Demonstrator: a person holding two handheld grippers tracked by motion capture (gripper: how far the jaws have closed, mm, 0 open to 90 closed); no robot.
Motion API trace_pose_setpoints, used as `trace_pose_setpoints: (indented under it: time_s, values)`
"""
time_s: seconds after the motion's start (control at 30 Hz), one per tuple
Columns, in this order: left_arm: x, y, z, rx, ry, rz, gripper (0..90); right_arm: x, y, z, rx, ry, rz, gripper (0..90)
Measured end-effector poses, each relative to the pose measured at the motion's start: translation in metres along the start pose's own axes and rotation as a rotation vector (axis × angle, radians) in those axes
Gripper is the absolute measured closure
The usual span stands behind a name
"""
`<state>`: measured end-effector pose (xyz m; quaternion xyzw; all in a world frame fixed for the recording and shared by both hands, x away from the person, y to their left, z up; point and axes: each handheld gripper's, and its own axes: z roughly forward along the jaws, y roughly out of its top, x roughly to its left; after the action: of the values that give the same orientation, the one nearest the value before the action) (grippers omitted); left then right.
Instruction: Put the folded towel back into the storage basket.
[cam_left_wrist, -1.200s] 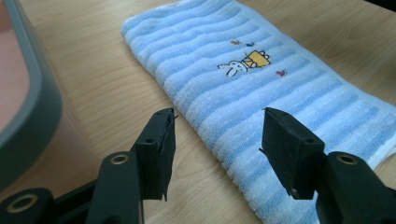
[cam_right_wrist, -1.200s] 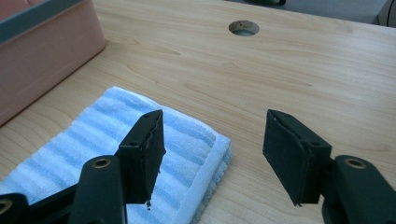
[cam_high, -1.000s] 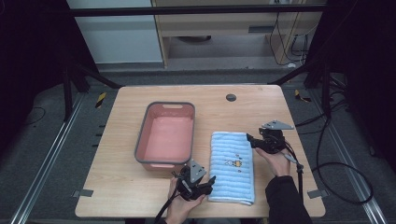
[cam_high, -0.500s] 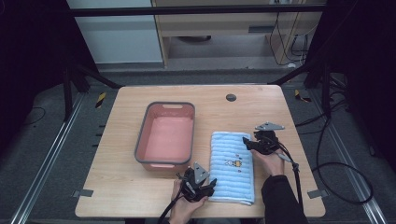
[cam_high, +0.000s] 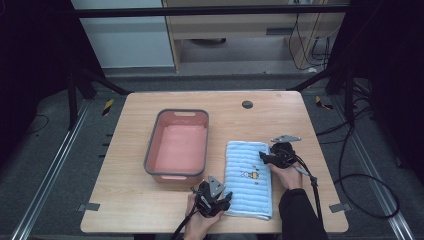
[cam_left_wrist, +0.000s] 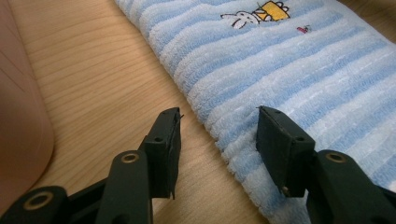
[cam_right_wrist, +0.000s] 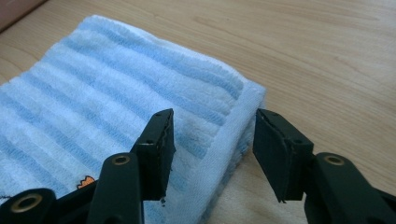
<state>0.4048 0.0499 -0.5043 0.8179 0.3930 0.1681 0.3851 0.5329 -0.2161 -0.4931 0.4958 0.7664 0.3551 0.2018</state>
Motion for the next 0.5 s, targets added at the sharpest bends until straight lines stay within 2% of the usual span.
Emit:
trace_pose_setpoints:
  time_s: [0.13,0.33,0.5]
  values:
    - [0.0000,-0.0003,0.0007,0.003,-0.013,-0.014,52.9,0.0017,-0.0012,0.0033,0.013,0.003,-0.005,50.4]
    - [-0.0041,0.0009,0.0009,0.010,-0.014,-0.020,63.7,0.0019,-0.0023,0.0055,0.027,0.003,0.001,54.1]
    - [-0.0067,0.0016,0.0016,0.013,-0.022,-0.031,70.9,0.0016,-0.0034,0.0071,0.029,0.024,0.024,61.8]
